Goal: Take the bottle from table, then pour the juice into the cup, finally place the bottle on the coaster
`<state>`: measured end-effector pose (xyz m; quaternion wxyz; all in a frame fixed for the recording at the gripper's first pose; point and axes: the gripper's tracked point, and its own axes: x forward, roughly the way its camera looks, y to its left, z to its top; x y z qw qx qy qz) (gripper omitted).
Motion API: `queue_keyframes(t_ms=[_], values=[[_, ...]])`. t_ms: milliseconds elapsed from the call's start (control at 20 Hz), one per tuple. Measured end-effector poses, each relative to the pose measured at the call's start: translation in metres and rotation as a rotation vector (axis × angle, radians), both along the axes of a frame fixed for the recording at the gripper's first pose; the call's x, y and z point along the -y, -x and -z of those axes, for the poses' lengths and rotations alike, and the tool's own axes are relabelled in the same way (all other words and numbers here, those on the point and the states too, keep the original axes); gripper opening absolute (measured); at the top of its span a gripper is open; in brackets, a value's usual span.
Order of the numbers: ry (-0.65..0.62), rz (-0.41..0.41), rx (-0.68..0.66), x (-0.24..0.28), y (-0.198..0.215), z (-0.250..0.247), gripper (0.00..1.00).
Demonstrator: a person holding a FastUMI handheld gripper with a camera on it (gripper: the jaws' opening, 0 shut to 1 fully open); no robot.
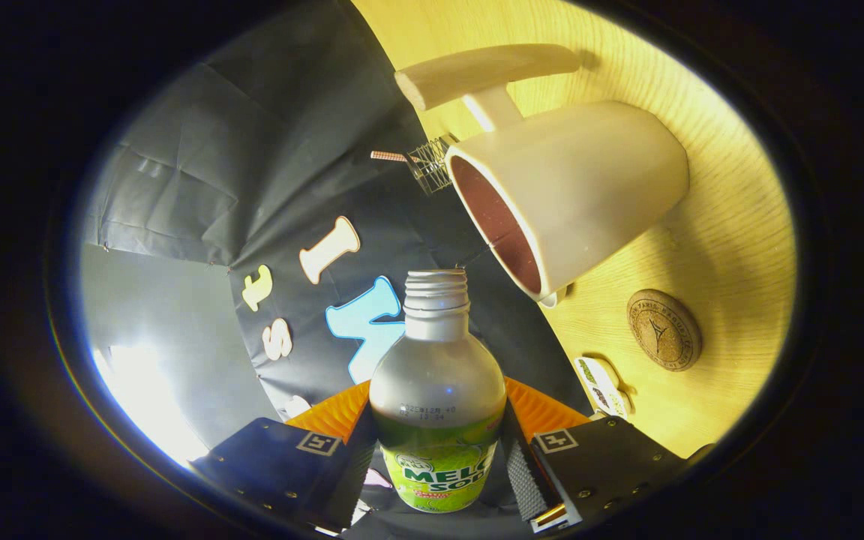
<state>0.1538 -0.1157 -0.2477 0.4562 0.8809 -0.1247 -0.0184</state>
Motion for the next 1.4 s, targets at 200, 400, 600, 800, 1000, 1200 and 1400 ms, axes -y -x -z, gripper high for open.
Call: queue_keyframes(t_ms=[200, 400, 600, 800, 1000, 1200, 1400], values=[[0.003, 0.006, -0.001, 0.003, -0.001, 0.001, 0.78], [-0.001, 0.01, -0.003, 0.006, -0.002, 0.002, 0.78], [0.001, 0.012, -0.004, 0.007, -0.001, 0.003, 0.78], [0.001, 0.014, -0.005, 0.009, -0.001, 0.003, 0.78], [0.006, 0.014, -0.003, 0.01, -0.001, 0.003, 0.78], [0.016, 0.017, -0.007, 0.012, 0.001, 0.005, 0.78], [0.094, -0.02, -0.07, 0.004, 0.002, 0.017, 0.78]])
